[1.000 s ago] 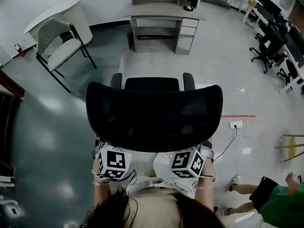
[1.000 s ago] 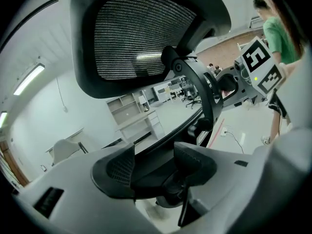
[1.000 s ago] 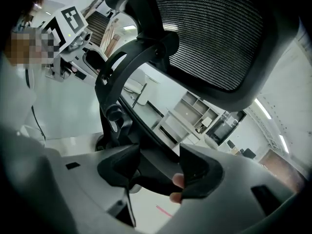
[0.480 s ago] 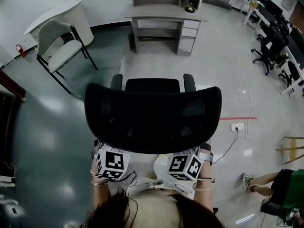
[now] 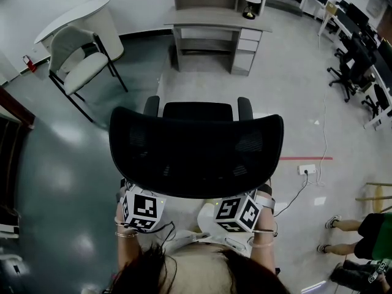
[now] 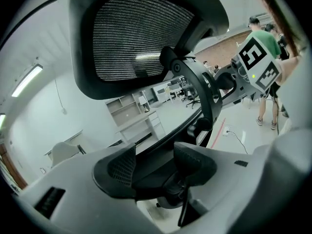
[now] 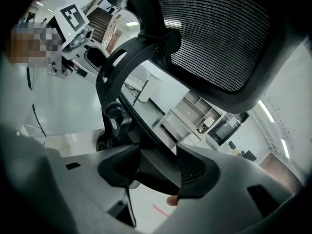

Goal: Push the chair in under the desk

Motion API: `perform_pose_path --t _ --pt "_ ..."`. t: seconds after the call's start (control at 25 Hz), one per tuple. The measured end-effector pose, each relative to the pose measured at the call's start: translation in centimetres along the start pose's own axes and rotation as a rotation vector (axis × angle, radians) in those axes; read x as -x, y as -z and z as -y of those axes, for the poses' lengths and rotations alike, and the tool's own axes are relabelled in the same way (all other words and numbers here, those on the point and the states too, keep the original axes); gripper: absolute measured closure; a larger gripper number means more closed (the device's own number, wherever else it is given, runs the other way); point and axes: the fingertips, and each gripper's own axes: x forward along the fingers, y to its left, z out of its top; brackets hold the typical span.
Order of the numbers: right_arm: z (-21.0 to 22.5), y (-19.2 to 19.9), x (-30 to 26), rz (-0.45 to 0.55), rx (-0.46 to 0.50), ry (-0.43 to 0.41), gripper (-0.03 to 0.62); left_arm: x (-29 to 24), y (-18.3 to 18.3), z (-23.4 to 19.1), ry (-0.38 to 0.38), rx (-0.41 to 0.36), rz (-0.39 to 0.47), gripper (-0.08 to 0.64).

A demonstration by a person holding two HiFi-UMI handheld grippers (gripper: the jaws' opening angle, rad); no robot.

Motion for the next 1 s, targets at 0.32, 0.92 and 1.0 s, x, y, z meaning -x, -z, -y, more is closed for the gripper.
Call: perform_pose_path --t 0.32,0.92,1.0 --pt "0.9 -0.2 -1.7 -0.018 0.009 -0.014 0.357 -1.6 -0.3 -0.8 -0.006 0.000 0.007 0.325" --pt "5.0 0.9 -4.6 -0.028 -0.003 -0.011 0.357 -5.5 -2.8 -0.3 -0.023 -0.011 0.016 0.325" --pt "5.5 1.0 -4.9 -0.025 -0.001 -0.011 0.357 -6.0 -3.1 -0.2 -0.022 -0.010 0.010 0.325"
